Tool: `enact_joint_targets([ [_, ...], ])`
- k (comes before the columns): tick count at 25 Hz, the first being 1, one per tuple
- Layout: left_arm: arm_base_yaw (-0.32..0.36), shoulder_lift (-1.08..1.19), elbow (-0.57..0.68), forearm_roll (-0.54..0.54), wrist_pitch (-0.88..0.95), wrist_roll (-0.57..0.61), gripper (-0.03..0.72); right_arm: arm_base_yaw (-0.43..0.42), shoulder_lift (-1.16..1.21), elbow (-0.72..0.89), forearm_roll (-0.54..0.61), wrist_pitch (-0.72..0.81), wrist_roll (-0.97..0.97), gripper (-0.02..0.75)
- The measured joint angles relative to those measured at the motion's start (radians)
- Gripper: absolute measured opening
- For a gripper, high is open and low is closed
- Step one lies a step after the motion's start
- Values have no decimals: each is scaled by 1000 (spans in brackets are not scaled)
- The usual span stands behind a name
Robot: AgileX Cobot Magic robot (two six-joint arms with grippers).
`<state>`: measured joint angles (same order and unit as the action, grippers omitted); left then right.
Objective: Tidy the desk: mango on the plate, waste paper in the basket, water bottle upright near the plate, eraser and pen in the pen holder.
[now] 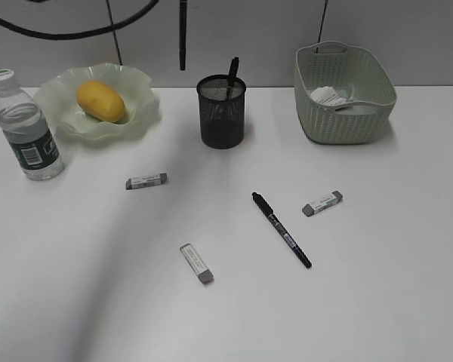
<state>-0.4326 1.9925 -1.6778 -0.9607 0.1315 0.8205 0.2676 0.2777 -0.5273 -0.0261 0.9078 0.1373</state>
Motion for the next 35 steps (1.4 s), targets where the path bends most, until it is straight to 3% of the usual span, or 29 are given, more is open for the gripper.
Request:
enact_joint_targets([
  [9, -101, 117, 0, -55, -241, -1, 133, 0, 0, 0, 0, 0, 1, 492],
  [19, -118, 199, 0, -56, -337, -1, 143, 0, 0, 0, 0, 0, 0, 492],
  [27, -118, 199, 0, -56, -337, -1, 354, 0, 0, 0, 0, 0, 0, 492],
  [31, -118, 178, 0, -56, -314, -1, 375, 0, 0, 0, 0, 0, 0, 492],
  [35, -119, 101, 0, -15, -159, -1, 377, 0, 0, 1, 0, -2, 0, 492],
])
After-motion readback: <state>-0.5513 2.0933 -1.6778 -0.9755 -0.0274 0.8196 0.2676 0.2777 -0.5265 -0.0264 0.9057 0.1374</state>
